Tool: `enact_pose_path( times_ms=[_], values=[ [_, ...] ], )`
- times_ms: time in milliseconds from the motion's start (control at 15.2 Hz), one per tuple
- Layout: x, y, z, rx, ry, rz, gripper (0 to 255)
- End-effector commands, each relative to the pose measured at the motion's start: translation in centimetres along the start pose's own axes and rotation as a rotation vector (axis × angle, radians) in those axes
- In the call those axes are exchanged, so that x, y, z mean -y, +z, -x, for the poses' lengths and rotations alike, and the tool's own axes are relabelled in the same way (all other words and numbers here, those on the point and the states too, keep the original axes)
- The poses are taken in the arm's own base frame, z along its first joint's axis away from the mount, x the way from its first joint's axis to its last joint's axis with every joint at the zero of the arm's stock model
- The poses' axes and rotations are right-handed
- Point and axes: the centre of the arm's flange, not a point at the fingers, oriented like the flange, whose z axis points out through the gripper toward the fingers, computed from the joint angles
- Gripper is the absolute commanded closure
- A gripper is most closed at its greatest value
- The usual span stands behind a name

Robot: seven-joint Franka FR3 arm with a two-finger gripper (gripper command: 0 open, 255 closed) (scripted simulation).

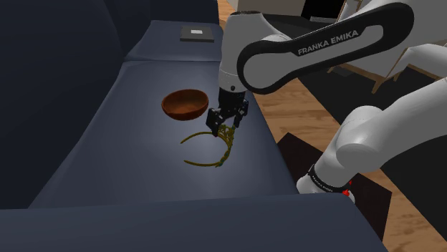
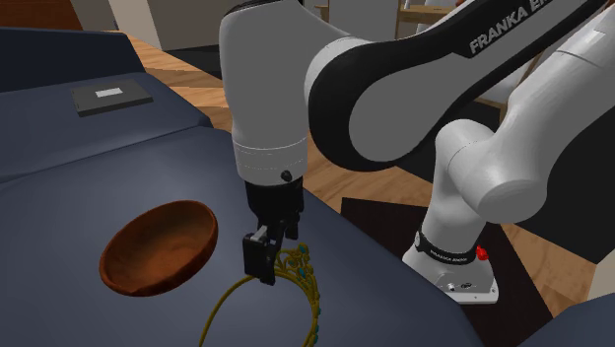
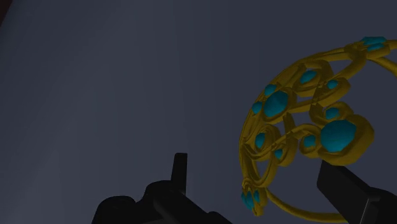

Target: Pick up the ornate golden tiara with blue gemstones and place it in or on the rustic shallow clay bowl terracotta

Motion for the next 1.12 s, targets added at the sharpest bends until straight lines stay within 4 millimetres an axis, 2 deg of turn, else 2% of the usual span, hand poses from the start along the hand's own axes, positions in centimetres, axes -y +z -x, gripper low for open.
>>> enact_pose_path(
  times_ms=[0,264,330,924,1056],
  values=[
    [0.0,0.1,0.0,0.000,0.000,0.000,0],
    [0.0,0.1,0.0,0.000,0.000,0.000,0],
    [0.0,0.1,0.0,0.000,0.000,0.000,255],
    [0.0,0.1,0.0,0.000,0.000,0.000,255],
    [0.1,-0.9,0.0,0.000,0.000,0.000,255]
  ],
)
